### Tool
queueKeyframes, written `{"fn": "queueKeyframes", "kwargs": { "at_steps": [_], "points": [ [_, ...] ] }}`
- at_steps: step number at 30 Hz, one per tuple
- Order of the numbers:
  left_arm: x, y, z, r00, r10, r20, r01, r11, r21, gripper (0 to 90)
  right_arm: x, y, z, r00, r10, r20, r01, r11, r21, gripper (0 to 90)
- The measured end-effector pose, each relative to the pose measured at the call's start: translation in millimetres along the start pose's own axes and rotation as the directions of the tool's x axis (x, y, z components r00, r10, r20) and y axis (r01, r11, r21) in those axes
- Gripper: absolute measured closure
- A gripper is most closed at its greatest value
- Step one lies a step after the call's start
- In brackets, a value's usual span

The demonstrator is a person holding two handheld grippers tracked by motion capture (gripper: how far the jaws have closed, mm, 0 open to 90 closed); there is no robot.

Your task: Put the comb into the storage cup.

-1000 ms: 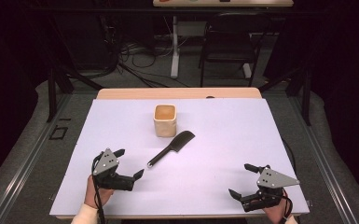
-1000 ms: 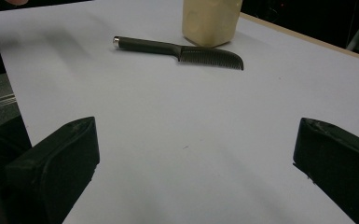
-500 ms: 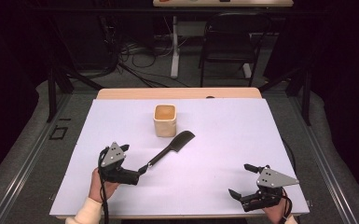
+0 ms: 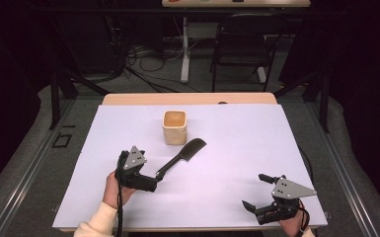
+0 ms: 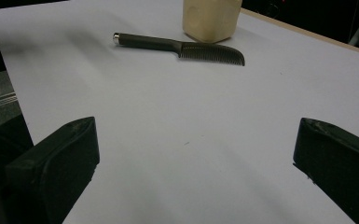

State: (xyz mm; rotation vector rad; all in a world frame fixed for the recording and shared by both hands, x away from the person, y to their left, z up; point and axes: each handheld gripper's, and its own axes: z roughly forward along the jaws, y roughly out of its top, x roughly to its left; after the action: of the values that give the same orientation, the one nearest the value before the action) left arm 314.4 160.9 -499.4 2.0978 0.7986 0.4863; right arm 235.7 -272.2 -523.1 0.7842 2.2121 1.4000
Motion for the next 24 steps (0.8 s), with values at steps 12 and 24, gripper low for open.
{"fn": "queueKeyframes", "kwargs": {
  "at_steps": [12,24],
  "points": [
    [-4.6,21.3,16.9,1.0,0.007,-0.006,-0.007,0.9959,0.091,0.1,0.5,-0.4,-0.7,1.0,0.0,0.0,0.0,1.0,0.003,0.0],
    [-3.3,35.2,35.5,0.999,-0.005,-0.044,0.014,0.9774,0.211,0.0,1.2,-0.8,-0.3,0.9999,0.008,-0.006,-0.008,1.0,0.009,0.0]
  ]
}}
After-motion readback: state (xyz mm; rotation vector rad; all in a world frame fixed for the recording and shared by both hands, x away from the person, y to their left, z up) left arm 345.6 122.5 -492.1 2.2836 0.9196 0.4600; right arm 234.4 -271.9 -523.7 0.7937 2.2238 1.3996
